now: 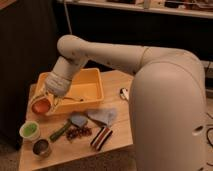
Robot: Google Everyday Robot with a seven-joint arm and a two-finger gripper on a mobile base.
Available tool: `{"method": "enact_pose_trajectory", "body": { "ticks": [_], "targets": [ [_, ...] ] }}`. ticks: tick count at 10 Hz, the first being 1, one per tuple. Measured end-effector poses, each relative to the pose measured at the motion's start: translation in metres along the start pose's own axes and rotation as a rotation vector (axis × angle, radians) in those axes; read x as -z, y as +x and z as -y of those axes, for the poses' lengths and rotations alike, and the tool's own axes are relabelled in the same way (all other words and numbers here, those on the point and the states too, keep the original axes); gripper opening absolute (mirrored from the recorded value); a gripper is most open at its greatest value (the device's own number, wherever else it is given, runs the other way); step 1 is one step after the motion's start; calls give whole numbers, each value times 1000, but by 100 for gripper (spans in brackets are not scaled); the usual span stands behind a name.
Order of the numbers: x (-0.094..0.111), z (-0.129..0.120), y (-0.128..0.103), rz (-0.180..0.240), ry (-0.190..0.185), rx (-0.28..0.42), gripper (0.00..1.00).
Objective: Place apple in metal cup
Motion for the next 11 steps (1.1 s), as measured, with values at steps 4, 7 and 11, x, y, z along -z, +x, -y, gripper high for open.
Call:
{"method": "enact_pose_trajectory", "body": {
  "ticks": [4,7,11],
  "targets": [
    [-87,15,-15,-106,-15,0,18],
    [-132,26,-16,-166,-23,-21,18],
    [-150,31,-8,-203,-7,-42,18]
  ]
}}
